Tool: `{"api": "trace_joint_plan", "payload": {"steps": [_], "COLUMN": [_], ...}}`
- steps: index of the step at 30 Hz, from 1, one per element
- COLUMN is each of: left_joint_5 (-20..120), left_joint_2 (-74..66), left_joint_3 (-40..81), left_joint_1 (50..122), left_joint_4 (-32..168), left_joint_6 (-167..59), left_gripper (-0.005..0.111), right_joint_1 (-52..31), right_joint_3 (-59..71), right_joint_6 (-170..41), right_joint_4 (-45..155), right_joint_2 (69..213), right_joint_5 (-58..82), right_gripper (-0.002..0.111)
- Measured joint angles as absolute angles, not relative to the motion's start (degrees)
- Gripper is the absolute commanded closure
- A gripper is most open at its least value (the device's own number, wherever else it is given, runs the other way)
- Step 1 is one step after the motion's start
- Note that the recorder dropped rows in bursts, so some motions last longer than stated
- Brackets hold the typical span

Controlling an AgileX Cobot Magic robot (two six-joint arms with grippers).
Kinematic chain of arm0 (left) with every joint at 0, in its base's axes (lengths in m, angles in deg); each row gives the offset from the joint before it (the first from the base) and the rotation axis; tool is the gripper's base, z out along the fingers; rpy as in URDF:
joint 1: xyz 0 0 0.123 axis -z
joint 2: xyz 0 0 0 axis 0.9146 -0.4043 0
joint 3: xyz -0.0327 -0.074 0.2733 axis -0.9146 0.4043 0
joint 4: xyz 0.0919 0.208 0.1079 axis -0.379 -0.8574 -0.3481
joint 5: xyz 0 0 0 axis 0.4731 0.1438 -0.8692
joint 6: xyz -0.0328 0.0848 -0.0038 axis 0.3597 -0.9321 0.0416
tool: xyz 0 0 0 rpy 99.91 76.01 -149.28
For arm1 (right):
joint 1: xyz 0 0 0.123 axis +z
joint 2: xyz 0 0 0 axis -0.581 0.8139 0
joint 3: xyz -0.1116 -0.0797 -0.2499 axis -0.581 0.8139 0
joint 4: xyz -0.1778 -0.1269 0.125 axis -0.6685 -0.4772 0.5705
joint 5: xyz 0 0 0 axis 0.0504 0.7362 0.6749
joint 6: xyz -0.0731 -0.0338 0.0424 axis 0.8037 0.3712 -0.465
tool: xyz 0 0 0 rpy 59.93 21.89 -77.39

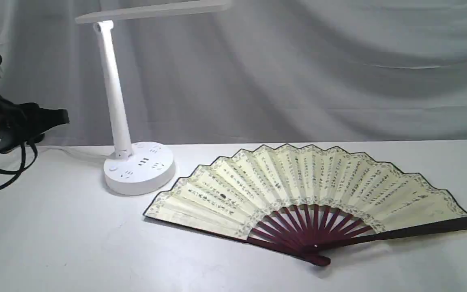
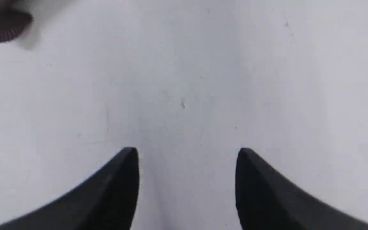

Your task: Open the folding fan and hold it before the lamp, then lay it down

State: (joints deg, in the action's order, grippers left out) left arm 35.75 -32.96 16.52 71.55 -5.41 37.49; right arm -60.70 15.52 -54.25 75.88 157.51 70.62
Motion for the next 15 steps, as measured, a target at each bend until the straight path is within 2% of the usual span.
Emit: {"api": "trace_joint_plan", "payload": {"steps": [4,9,13,15], "left_joint_5": [33.0,32.32,32.32,32.32], "left_joint_2": [-31.33,-30.42,-30.33,-30.33], "left_joint_3": [16.84,17.95,18.15,18.15], "left_joint_1": [71.55,71.55,71.55,71.55], "left_joint_4": [-3.22,-2.01,-0.96,-0.52], "left_joint_6": [36.19,35.92,35.92,35.92], "left_gripper": [0.082,0.096,0.105,0.106], "right_joint_1": [-55.54,-51.93,-51.56,-51.56], "right_joint_3": [22.25,23.57,23.57,23.57], "right_joint_6": [-55.55,-53.77,-53.18,-53.18], "right_joint_4": [74.8,74.52,74.52,74.43], "right_joint_2": [150.84,147.25,146.73,146.73], "right_joint_5": [61.78,57.72,56.56,56.44], "right_gripper": [0.062,0.062,0.062,0.063]}}
